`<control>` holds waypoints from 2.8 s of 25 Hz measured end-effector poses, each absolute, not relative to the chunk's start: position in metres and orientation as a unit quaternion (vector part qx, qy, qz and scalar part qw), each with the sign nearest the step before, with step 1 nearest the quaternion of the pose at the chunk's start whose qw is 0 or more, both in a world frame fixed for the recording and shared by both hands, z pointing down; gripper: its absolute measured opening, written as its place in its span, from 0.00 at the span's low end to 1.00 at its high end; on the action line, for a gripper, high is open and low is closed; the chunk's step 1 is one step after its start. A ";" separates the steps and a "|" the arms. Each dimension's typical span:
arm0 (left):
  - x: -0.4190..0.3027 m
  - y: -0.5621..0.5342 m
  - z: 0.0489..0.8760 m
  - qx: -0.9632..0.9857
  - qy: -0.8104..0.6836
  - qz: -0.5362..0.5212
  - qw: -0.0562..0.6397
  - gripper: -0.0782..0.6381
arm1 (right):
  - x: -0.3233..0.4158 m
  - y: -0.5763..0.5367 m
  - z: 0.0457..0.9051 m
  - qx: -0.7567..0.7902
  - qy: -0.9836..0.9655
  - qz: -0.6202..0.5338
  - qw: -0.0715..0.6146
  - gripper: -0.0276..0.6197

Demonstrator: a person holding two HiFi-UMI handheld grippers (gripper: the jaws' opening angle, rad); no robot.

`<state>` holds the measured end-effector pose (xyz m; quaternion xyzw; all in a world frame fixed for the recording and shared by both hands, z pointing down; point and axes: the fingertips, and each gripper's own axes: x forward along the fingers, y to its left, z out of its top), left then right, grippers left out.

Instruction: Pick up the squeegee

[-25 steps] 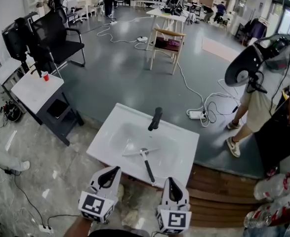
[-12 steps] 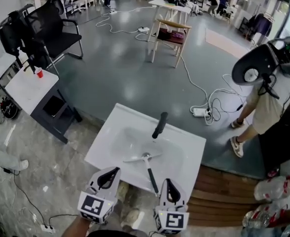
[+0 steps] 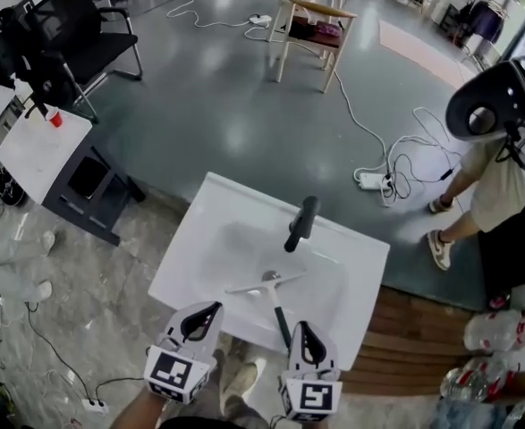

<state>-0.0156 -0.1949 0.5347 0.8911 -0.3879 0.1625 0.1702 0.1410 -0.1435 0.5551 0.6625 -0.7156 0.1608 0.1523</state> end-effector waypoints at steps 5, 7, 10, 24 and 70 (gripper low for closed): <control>-0.016 -0.210 0.565 0.891 -0.382 0.169 0.175 0.11 | 0.135 -0.163 0.580 0.650 -0.717 0.179 0.177 0.04; -0.018 -0.213 0.577 0.888 -0.382 0.176 0.184 0.11 | 0.135 -0.165 0.597 0.642 -0.715 0.190 0.200 0.04; -0.020 -0.217 0.592 0.886 -0.378 0.187 0.192 0.11 | 0.135 -0.175 0.615 0.637 -0.715 0.198 0.209 0.04; -0.031 -0.239 0.619 0.877 -0.379 0.197 0.221 0.11 | 0.131 -0.207 0.704 0.588 -0.699 0.272 0.305 0.16; -0.041 -0.308 0.660 0.868 -0.366 0.210 0.260 0.11 | 0.108 -0.240 0.812 0.496 -0.633 0.412 0.429 0.16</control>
